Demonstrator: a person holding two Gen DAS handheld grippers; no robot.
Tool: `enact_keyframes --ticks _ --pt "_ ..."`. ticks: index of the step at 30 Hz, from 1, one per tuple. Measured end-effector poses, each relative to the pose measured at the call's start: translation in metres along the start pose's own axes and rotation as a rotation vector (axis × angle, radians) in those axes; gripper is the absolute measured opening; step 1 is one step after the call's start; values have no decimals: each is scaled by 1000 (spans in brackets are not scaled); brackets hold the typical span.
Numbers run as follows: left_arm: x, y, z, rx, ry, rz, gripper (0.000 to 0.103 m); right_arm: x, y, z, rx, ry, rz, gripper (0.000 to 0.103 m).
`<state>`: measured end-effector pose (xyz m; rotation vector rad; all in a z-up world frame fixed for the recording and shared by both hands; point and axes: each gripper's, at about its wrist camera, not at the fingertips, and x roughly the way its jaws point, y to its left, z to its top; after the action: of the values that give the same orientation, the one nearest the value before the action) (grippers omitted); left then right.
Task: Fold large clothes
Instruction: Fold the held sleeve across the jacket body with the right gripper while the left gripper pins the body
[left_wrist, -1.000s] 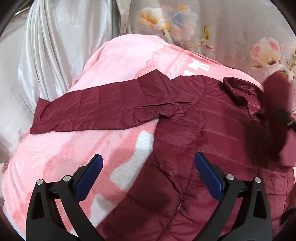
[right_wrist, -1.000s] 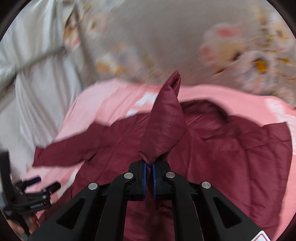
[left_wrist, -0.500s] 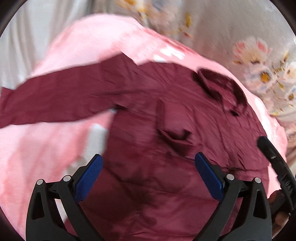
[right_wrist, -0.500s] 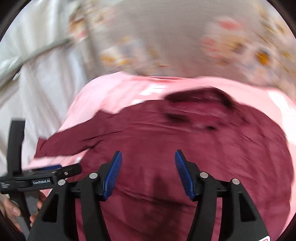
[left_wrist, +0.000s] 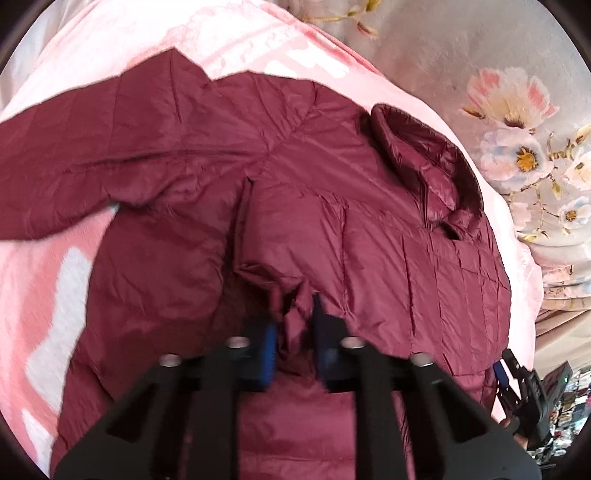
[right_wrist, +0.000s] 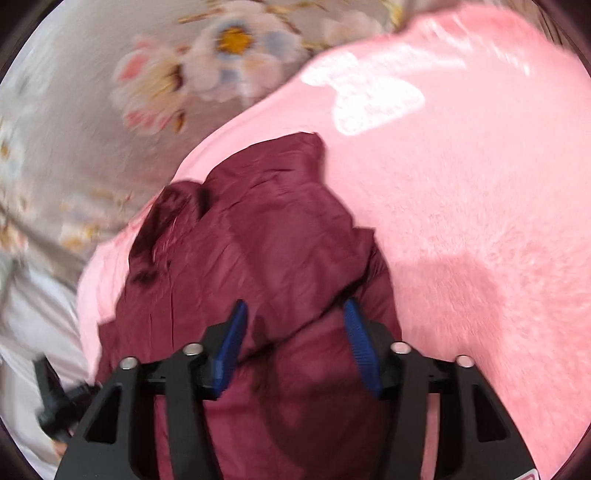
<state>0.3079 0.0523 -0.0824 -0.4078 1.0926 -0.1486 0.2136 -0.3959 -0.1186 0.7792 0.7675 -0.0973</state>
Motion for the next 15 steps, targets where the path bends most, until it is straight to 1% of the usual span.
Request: enact_keyframes --ticks 1,2,3,4,5,7,9,10,12,13,15 --pt "-4 1 2 6 -16 6 8 4 -4 5 22 -3 2 40" --pt "-9 2 3 14 -34 12 8 10 -8 12 43 -10 -3 33" --pt "-14 2 6 24 -54 26 7 13 -8 15 47 -13 -12 18" --pt "-17 2 7 29 -66 33 7 15 -7 19 50 -17 -28 9" --pt "-20 3 7 29 -71 33 7 12 -4 20 48 -34 -28 4" --pt "-22 5 6 42 -84 56 6 -8 10 15 4 -107 9 2" --pt "-18 8 1 56 -82 88 6 -24 27 8 -79 -173 -22 2" --pt "-11 12 -2 55 -62 93 6 -28 31 4 -106 -191 -50 2" --pt "3 16 -10 55 -22 97 6 -20 30 -3 -135 -173 -128 1" --pt "7 17 -13 60 -20 100 6 -12 27 -3 -141 -153 -157 1" --pt "6 14 -17 94 -45 119 7 4 15 -6 -131 -99 -202 1"
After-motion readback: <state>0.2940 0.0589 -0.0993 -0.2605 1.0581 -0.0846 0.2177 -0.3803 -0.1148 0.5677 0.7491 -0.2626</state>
